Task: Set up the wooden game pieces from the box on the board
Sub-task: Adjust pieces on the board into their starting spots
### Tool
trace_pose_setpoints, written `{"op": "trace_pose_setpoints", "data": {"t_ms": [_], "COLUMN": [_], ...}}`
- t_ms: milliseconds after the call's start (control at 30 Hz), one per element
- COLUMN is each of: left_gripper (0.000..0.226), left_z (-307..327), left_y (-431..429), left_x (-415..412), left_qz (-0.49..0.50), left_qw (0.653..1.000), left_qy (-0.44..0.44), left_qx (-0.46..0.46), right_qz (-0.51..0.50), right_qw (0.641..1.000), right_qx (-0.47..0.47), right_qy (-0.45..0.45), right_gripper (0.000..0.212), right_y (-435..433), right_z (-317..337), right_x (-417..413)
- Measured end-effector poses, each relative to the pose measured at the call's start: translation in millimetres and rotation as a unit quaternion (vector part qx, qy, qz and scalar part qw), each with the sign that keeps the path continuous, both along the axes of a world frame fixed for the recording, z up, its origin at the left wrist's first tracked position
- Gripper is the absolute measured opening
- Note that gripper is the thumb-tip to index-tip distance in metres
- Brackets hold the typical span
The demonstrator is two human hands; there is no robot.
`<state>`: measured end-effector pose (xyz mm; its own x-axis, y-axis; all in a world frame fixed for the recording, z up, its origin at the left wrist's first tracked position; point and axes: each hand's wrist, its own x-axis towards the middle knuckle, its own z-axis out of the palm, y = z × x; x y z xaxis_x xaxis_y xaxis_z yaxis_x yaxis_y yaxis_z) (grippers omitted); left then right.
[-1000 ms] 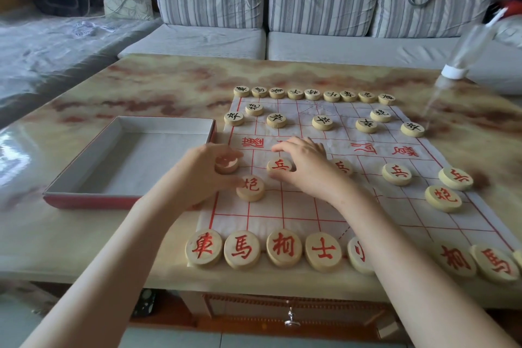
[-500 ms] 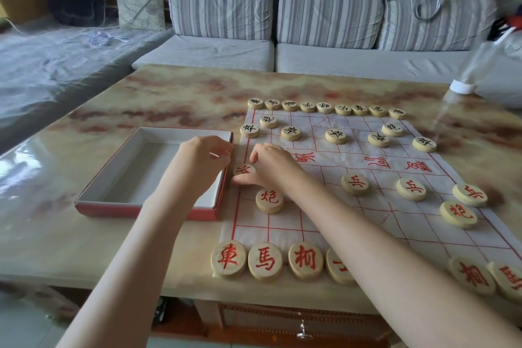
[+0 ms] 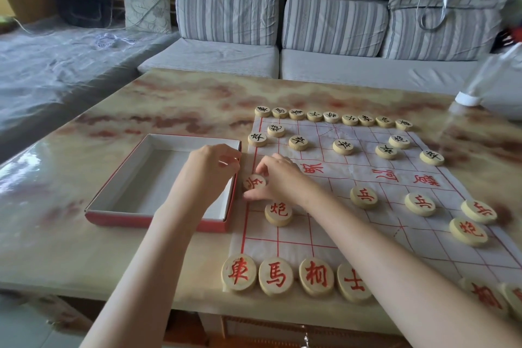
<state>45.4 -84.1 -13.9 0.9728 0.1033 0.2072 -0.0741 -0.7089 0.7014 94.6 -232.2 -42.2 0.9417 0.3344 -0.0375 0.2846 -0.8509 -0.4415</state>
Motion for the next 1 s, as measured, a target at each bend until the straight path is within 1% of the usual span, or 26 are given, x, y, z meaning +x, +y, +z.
{"op": "trace_pose_setpoints", "data": {"t_ms": [67,100,267,400,500,600,900,1000], "left_gripper": [0.022,0.022,0.022,0.022,0.021,0.022,0.019,0.019], "left_z": [-0.4,-1.2,-5.0,-6.1,-6.8,-8.5,-4.2,-4.7], "left_y": [0.9,1.1,2.5,4.4,4.4,2.6,-3.4,-4.3], "left_x": [0.6,1.0,4.3,6.0,6.5,8.9,18.0,21.1], "left_qz": [0.001,0.001,0.004,0.003,0.002,0.0,0.006,0.008], "left_qw": [1.0,1.0,1.0,1.0,1.0,1.0,0.999,0.999], "left_qy": [0.0,0.002,0.013,0.015,0.015,0.017,0.013,0.014], "left_qx": [-0.003,-0.004,-0.003,-0.002,-0.007,-0.015,-0.032,-0.037], "right_qz": [0.006,0.016,0.06,0.046,0.043,0.044,0.054,0.064], "right_qw": [1.0,1.0,0.997,0.995,0.996,0.996,0.994,0.993], "right_qx": [0.004,0.01,0.004,0.062,0.06,0.063,0.079,0.082], "right_qy": [-0.002,0.005,0.047,0.07,0.043,0.046,0.044,0.053], "right_gripper": [0.05,0.047,0.056,0.067,0.061,0.056,0.056,0.061], "right_y": [2.6,3.6,2.8,-1.0,-1.4,-1.3,-4.5,-7.7], "right_z": [-1.7,-1.4,1.9,1.0,-4.7,-7.1,-8.6,-8.3], "right_x": [0.6,1.0,3.2,0.5,0.1,1.5,2.3,2.3]}}
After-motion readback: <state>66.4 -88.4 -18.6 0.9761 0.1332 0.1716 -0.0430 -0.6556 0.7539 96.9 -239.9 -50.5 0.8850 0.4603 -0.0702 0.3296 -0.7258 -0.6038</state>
